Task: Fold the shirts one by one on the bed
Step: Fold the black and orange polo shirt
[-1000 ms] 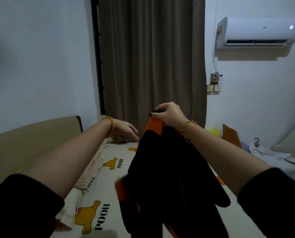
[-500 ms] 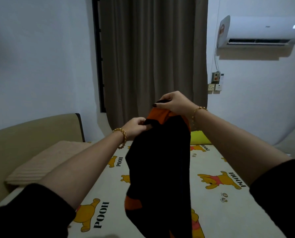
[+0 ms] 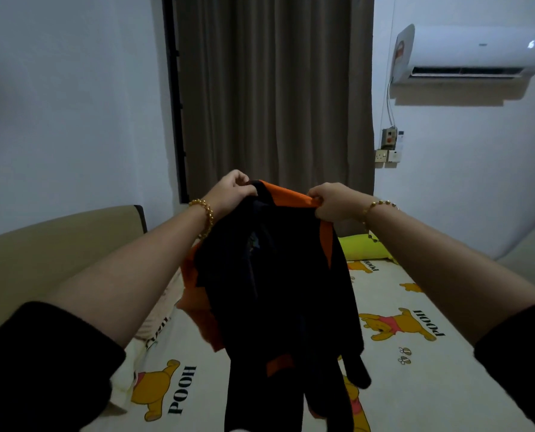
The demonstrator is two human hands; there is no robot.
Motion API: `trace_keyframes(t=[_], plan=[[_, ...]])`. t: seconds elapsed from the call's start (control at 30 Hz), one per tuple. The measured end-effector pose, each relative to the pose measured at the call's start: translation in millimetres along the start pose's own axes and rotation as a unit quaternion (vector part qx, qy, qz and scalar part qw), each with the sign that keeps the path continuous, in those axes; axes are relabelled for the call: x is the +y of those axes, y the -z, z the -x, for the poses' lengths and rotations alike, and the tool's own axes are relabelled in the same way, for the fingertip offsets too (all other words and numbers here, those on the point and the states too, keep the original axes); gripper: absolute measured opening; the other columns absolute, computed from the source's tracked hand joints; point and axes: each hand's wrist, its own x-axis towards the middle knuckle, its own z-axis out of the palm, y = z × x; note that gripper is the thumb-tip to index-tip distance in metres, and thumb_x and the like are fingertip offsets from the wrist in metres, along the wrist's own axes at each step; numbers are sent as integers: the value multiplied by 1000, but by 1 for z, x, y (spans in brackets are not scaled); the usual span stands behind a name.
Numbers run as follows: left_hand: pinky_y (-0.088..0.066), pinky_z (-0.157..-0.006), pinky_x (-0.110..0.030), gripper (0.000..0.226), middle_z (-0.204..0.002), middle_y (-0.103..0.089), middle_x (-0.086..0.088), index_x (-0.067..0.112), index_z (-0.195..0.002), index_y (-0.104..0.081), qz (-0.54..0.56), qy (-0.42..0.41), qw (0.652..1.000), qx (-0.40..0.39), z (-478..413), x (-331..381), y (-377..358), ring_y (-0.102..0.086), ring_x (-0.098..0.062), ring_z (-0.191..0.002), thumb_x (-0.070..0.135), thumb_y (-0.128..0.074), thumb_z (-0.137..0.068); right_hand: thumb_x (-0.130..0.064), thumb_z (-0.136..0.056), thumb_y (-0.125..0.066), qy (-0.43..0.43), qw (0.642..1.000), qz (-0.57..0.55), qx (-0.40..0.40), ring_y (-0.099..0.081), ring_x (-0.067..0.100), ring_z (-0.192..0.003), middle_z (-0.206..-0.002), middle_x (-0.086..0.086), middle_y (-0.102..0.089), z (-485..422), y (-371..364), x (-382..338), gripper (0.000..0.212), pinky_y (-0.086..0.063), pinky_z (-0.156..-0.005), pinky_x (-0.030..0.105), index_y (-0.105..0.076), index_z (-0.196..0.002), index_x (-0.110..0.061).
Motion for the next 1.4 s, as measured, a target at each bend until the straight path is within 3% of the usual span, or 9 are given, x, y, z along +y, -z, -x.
trace_keyframes(t=[0.1, 0.27, 0.37, 0.57, 0.73, 0.8, 0.93, 1.1, 1.4], plan=[[-41, -53, -18, 19, -75, -51, 1, 21, -87, -45, -19, -4, 1000, -8, 0, 3, 7, -49, -10, -59, 11, -61, -87, -7, -89, -54, -40, 998, 30, 35, -60, 17, -87, -89, 1, -58, 0, -10, 20, 14, -53, -77, 27, -57, -91, -21], [-45, -60, -22, 16, -93, -58, 0, 21, -105, -48, -102, -31, 994, 4, 4, -2, 17, -55, -12, -68, 17, -54, -91, -12, -95, -45, -100, 981, -121, 117, -54, 11, -61, -73, 1, -58, 5, -19, 48, 19, -40, -54, 19, -61, -84, -11], [-39, -52, -21, 12, -86, -58, 0, 22, -104, -51, -205, -38, 978, -5, 8, -8, 20, -52, -12, -60, 17, -47, -93, -17, -99, -40, -107, 946, -294, 82, -47, 10, -53, -64, -1, -51, 6, -17, 46, 26, -36, -51, 19, -58, -80, -12], [-36, -49, -21, 18, -78, -55, -1, 13, -99, -56, -236, 35, 971, 5, 8, -25, 11, -50, -12, -60, 6, -40, -94, -33, -94, -52, -71, 945, -313, 60, -56, 11, -64, -75, 0, -59, 5, -12, 28, 20, -43, -61, 23, -61, -93, -14], [-38, -57, -26, 41, -84, -50, -1, 9, -104, -47, -96, 129, 986, -34, 9, -23, 7, -51, -14, -71, 47, -50, -89, -40, -69, -78, 15, 986, -166, -9, -63, 15, -84, -91, 1, -65, 14, -2, 18, 36, -52, -77, 29, -61, -94, -20], [-43, -63, -26, 67, -96, -48, 0, 12, -113, -36, -203, 87, 972, -75, 14, -21, 7, -54, -16, -85, 57, -69, -75, -30, -72, -80, 8, 999, -38, 12, -60, 12, -84, -92, -2, -61, 15, 0, 20, 30, -53, -75, 25, -57, -91, -24], [-51, -76, -36, 62, -109, -44, -7, 15, -120, -36, -461, -116, 880, 19, 23, -21, -5, -54, -24, -95, 19, -76, -73, -15, -85, -66, -27, 988, 100, 116, -59, 14, -77, -80, -2, -56, 24, 9, 33, 10, -44, -61, 21, -57, -86, -21], [-46, -87, -36, 36, -117, -56, -6, 19, -115, -53, -532, -61, 839, -95, 20, -23, 21, -55, -24, -105, 1, -55, -84, -13, -87, -61, -102, 969, 186, 123, -57, 18, -76, -84, 6, -59, 39, 20, 72, 6, -46, -68, 28, -64, -92, -12], [-30, -56, -27, 27, -77, -52, -10, 4, -78, -55, -223, 140, 964, -21, 52, -29, -9, -44, -17, -63, 2, -33, -93, -4, -95, -40, -167, 976, -138, 29, -55, 21, -98, -88, 2, -59, 65, -12, 116, 29, -41, -78, 29, -63, -113, -4]])
